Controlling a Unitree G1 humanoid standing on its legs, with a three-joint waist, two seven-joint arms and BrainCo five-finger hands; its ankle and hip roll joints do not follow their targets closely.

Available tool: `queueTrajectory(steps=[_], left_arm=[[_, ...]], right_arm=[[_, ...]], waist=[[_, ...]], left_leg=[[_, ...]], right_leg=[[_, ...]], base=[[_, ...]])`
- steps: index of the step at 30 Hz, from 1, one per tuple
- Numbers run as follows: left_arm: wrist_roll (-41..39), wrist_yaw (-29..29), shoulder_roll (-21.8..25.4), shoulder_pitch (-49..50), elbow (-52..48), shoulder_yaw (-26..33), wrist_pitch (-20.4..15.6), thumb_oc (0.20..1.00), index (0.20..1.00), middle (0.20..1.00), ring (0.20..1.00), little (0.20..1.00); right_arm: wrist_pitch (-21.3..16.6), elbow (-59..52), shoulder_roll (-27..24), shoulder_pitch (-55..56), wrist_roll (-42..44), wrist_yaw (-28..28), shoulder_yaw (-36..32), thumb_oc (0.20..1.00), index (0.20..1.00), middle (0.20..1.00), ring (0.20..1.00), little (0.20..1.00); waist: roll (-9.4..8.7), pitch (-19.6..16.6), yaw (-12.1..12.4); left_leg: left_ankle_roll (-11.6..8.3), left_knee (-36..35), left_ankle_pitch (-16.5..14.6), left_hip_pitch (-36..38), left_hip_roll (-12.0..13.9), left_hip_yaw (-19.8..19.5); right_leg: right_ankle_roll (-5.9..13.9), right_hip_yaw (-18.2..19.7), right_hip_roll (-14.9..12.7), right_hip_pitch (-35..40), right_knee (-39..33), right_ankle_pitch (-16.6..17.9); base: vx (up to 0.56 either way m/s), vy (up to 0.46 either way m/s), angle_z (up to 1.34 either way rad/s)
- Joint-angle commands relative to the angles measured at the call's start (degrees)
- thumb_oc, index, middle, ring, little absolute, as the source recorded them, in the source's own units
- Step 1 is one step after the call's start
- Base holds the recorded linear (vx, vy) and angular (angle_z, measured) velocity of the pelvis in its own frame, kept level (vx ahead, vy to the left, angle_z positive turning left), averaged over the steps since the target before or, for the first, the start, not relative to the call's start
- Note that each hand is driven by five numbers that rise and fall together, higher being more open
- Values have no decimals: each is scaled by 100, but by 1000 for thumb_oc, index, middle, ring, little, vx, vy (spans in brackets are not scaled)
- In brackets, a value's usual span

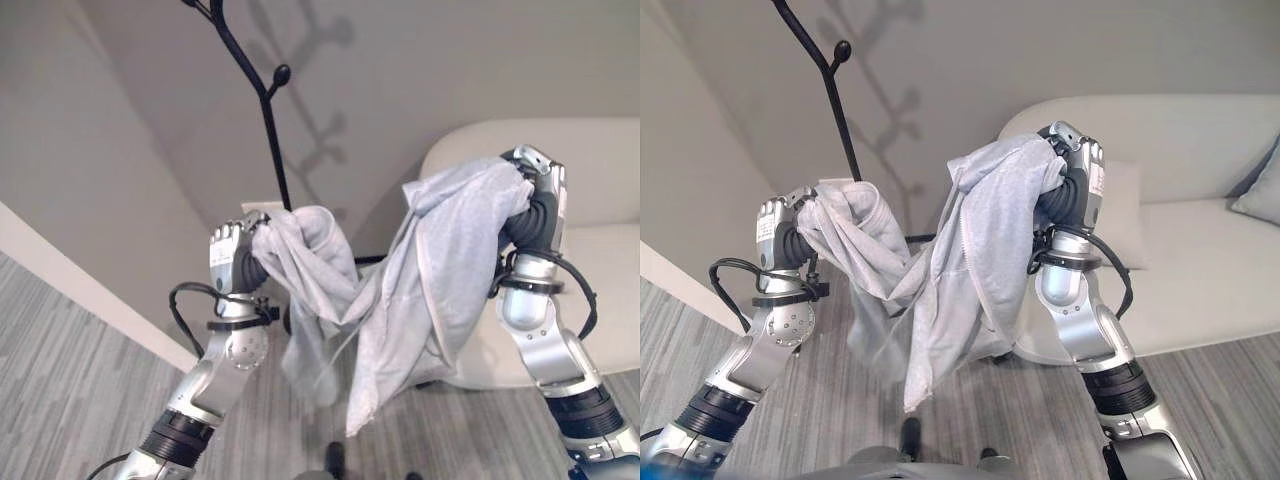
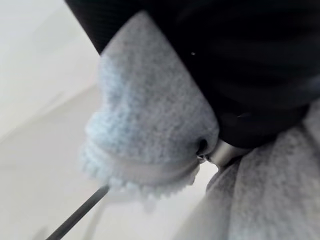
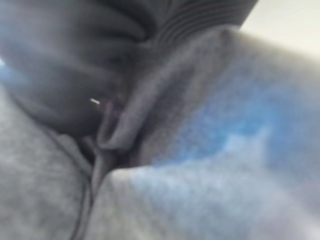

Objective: Hang the clothes on the sofa on the clothes rack.

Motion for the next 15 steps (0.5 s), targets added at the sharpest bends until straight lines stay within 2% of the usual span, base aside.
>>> queueTrajectory(steps=[1, 7, 9, 11, 13, 15], left_arm=[[151, 43, -110, -184, -69, 223, -178, 200, 200, 200, 200, 200], [-4, -29, -287, 176, -46, 165, -167, 200, 200, 200, 200, 200], [-86, 3, -330, 192, -11, 133, -150, 200, 200, 200, 200, 200], [3, -57, -321, 172, -83, 28, -204, 200, 200, 200, 200, 200], [-12, -83, -329, 157, -95, -18, -235, 200, 200, 200, 200, 200], [-80, -160, -390, 150, -111, -90, -288, 200, 200, 200, 200, 200]], right_arm=[[-258, -458, -100, 32, -174, -98, -383, 200, 200, 200, 200, 200], [-203, -461, -30, 291, -73, -85, -370, 200, 200, 200, 200, 200], [-211, -495, -25, 306, -55, -50, -297, 200, 200, 200, 200, 200], [-268, -536, -51, 311, -72, -48, -293, 200, 200, 200, 200, 200], [-276, -524, -68, 293, -55, -48, -274, 200, 200, 200, 200, 200], [-258, -461, -127, 290, -28, -58, -261, 200, 200, 200, 200, 200]], waist=[[-254, -431, -129], [-311, -420, -117], [-357, -353, -115], [-384, -218, -136], [-383, -161, -134], [-389, -105, -150]], left_leg=[[-16, -50, -737, 529, -274, -329], [34, 30, -873, 683, -360, -469], [1, 487, -1076, 586, -383, -429], [-121, 1174, -1241, 325, -415, -264], [-164, 1531, -1222, 132, -397, -194], [-183, 1903, -1245, -177, -222, -29]], right_leg=[[-533, -74, 906, -51, -399, 859], [-586, -114, 817, 191, -653, 901], [-586, -158, 749, 192, -710, 945], [-604, -217, 668, 246, -737, 955], [-609, -258, 634, 292, -772, 959], [-590, -343, 506, 404, -854, 930]], base=[[78, 33, 42], [89, -31, 40], [66, -66, 18], [18, -31, 10], [30, 2, 17], [94, 44, 28]])
